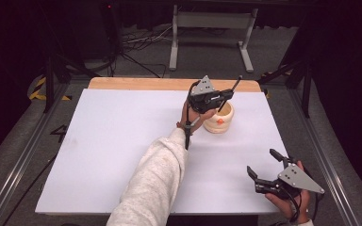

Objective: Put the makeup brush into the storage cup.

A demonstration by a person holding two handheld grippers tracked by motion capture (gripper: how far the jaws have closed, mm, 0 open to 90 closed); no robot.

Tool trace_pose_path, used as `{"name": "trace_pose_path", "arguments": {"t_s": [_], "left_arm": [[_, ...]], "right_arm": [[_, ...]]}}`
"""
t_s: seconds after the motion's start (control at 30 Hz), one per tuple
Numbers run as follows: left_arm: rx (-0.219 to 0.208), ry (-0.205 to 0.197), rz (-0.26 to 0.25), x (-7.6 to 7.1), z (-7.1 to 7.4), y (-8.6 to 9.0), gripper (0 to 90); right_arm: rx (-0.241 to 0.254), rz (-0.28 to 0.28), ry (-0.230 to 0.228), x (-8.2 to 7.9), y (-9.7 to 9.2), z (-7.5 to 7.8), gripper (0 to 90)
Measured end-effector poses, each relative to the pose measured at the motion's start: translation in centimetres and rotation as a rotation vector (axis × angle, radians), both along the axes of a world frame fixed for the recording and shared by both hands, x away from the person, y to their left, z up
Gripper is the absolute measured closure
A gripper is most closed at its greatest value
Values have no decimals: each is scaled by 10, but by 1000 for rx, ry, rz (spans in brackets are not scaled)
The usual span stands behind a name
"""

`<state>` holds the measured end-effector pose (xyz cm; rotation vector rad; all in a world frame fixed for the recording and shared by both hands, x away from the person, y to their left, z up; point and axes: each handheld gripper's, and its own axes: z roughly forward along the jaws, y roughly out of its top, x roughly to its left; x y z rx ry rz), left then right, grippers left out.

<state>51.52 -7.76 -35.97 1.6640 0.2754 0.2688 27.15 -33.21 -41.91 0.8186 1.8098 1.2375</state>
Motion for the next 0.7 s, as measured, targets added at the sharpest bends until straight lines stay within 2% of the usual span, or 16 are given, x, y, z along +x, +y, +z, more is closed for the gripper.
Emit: {"name": "trace_pose_path", "arguments": {"t_s": [0.7], "left_arm": [[28,30,8,9,-25,2,839]], "right_arm": [[3,10,11,2,0,-2,70]]}}
